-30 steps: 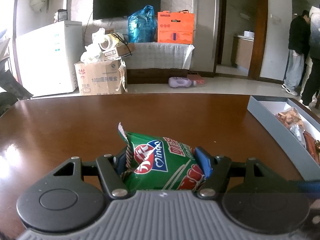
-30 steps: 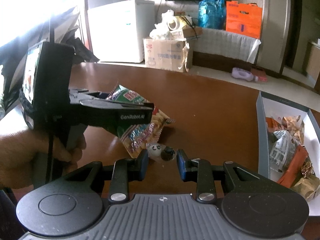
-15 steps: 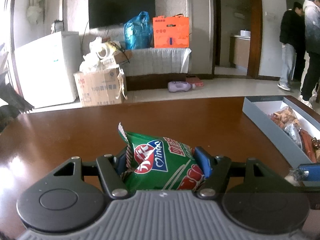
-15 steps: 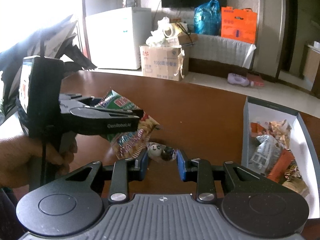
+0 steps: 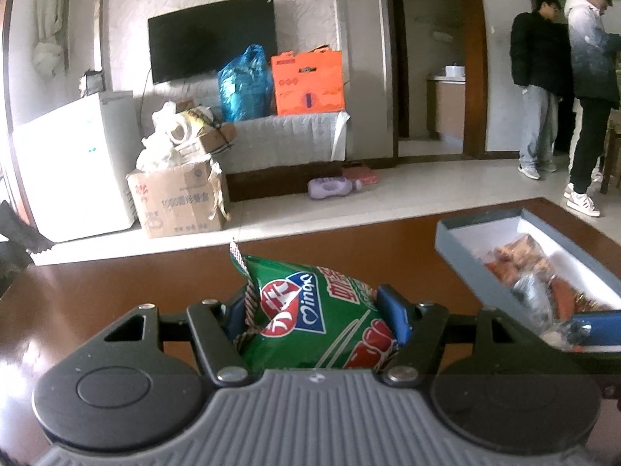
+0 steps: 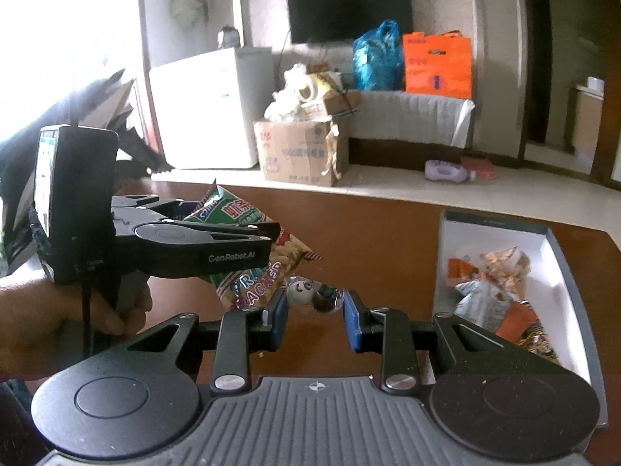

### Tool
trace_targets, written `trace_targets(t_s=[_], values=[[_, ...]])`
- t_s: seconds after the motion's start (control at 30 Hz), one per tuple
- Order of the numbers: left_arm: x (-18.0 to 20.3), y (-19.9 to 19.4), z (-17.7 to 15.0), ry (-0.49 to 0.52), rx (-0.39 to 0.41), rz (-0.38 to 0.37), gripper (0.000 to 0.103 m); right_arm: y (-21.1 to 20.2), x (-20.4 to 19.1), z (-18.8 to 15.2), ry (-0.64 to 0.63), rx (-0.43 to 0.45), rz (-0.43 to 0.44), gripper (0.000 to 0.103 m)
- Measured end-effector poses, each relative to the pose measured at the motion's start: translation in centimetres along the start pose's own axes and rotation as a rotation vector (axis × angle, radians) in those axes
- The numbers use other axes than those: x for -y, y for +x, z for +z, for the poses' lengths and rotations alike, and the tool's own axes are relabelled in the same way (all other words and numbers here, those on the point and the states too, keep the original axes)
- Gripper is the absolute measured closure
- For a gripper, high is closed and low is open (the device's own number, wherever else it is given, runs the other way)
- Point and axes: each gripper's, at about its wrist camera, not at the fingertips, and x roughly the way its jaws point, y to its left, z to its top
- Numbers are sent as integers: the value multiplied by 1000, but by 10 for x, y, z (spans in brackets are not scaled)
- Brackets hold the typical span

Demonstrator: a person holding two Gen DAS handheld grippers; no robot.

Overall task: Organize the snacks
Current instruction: 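Carry cracker bag and panda candy in both grippers over the grey box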

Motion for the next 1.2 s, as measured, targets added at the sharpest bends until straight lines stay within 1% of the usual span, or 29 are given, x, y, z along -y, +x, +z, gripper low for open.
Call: trace_targets(t_s=[0.17, 0.37, 0.6, 0.83, 0.93, 1.03, 1.2], values=[[29, 2, 28, 28, 37, -35, 37, -12, 23, 3, 61, 41, -47, 71], [77, 16, 50, 48, 56, -95, 37, -17, 52, -3, 91, 39, -131, 71], [134, 42, 52, 55, 40, -167, 37, -10, 82, -12, 116, 14, -197, 71], [180, 65, 49, 108, 47, -223, 37, 0, 112, -22, 130, -31, -236, 71], [191, 78, 49, 121, 43, -237, 37, 3, 121, -23, 149, -36, -250, 71], [199, 93, 51, 128, 42, -244, 37, 10, 122, -24, 138, -45, -252, 71], [203, 117, 56, 102, 42, -252, 36, 22, 123, -24, 130, -61, -261, 71]])
